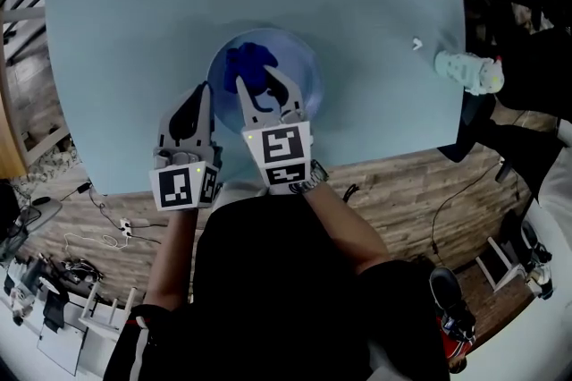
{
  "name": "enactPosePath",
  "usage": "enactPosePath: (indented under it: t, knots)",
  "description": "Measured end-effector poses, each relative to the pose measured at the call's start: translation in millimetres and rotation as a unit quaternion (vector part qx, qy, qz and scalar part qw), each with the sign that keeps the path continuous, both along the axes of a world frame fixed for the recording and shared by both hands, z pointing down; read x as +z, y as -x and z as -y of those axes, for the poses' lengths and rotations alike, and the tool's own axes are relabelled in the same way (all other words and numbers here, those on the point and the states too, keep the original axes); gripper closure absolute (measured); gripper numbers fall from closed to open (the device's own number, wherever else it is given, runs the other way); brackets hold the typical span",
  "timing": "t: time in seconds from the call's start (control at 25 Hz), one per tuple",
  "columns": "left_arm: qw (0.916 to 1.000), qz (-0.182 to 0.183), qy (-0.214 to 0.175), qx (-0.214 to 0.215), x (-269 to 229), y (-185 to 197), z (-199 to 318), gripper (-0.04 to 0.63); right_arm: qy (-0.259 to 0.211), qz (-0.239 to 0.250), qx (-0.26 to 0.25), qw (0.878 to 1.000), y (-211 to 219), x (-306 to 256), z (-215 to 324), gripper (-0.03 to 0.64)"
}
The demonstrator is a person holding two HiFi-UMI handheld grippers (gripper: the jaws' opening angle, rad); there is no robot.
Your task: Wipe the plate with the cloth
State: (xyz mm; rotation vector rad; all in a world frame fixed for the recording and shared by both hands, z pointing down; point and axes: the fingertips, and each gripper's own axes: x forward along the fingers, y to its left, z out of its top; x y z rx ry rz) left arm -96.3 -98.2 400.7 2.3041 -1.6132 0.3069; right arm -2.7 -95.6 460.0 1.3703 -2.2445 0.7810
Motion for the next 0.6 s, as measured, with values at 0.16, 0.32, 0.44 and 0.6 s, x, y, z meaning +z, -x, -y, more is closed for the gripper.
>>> enactPosePath:
  t: [0.16, 0.32, 0.44, 0.6]
  knots:
    - [1.0000, 0.003, 0.007, -0.005, 8, 0, 2, 0.594, 0.016, -0.003, -0.010, 1.000, 6, 19, 4, 0.497]
    - [0.9998, 0.003, 0.014, -0.010, 16, 0, 3, 0.594, 0.036, -0.012, -0.021, 0.999, 12, 40, 5, 0.497]
    - [0.9998, 0.003, 0.017, -0.011, 17, -2, 4, 0.594, 0.050, -0.018, -0.029, 0.998, 16, 52, 6, 0.497]
    - [0.9997, -0.001, 0.022, -0.012, 17, -7, 5, 0.594, 0.056, -0.021, -0.041, 0.997, 20, 61, 8, 0.497]
